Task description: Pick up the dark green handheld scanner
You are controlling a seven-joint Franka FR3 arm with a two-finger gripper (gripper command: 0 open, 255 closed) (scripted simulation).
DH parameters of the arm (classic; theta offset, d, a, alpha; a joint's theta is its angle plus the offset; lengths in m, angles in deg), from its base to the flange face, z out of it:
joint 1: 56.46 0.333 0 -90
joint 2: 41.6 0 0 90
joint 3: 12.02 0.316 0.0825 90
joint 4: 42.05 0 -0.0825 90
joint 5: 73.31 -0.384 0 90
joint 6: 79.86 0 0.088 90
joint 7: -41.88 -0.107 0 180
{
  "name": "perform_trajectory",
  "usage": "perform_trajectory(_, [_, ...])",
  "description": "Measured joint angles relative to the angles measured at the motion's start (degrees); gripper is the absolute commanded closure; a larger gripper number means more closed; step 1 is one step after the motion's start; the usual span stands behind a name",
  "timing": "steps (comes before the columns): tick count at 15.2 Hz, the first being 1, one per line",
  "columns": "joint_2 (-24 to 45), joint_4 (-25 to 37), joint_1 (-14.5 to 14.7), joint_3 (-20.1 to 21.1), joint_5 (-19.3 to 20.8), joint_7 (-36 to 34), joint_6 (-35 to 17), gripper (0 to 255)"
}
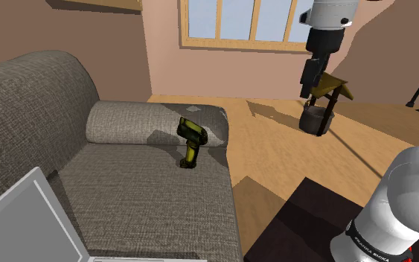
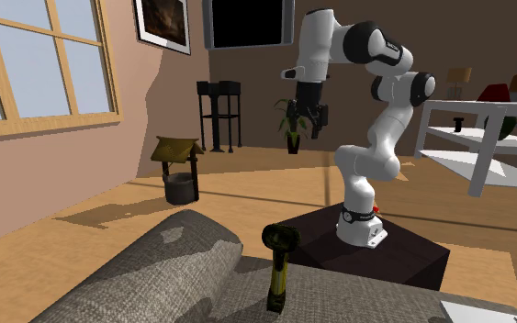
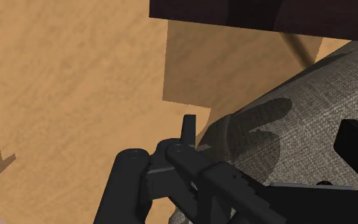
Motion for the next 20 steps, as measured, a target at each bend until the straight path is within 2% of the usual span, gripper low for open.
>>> perform_trajectory(2, [0.2,-0.6,0.3,-0.2,-0.3,0.4,-1.1,0])
perform_trajectory(8, [3.5,-6.1,4.0,-3.4,-3.3,7.0,-15.0,0])
perform_trajectory(15, [10.9,-9.8,10.3,-6.5,-9.4,16.2,-32.4,0])
perform_trajectory(20, [17.5,-10.1,16.2,-8.8,-15.7,24.6,-43.3,0])
